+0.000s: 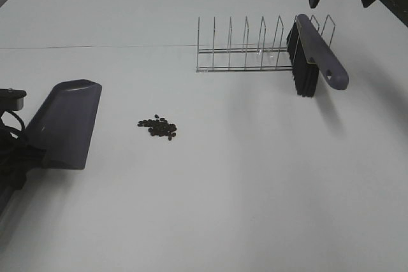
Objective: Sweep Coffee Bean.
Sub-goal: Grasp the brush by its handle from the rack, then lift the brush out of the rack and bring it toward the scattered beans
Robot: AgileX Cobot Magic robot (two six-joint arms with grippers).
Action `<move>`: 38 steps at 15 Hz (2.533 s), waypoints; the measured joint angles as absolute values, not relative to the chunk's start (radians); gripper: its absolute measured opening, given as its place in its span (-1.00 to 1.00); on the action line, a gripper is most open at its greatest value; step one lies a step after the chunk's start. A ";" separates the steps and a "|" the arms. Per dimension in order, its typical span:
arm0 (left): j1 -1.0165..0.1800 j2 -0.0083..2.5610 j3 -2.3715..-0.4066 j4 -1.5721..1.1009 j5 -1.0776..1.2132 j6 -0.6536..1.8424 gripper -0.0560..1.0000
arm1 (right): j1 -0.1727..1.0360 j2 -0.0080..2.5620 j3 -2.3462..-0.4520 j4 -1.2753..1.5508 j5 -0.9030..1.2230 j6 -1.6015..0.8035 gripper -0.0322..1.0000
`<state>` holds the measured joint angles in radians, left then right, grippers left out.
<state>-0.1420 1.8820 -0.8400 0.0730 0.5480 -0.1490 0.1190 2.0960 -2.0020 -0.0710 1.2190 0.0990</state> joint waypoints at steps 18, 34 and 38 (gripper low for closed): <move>-0.142 1.882 -0.841 0.068 0.558 -0.149 -0.31 | 0.119 2.403 -2.045 -0.178 0.968 0.119 -0.02; -0.282 1.898 -1.026 0.389 0.803 -0.322 -0.31 | 0.119 1.864 -1.616 -0.203 1.056 0.179 -0.40; -0.282 1.919 -1.034 0.424 0.805 -0.329 -0.31 | 0.187 1.773 -1.262 -0.346 0.948 0.314 -0.40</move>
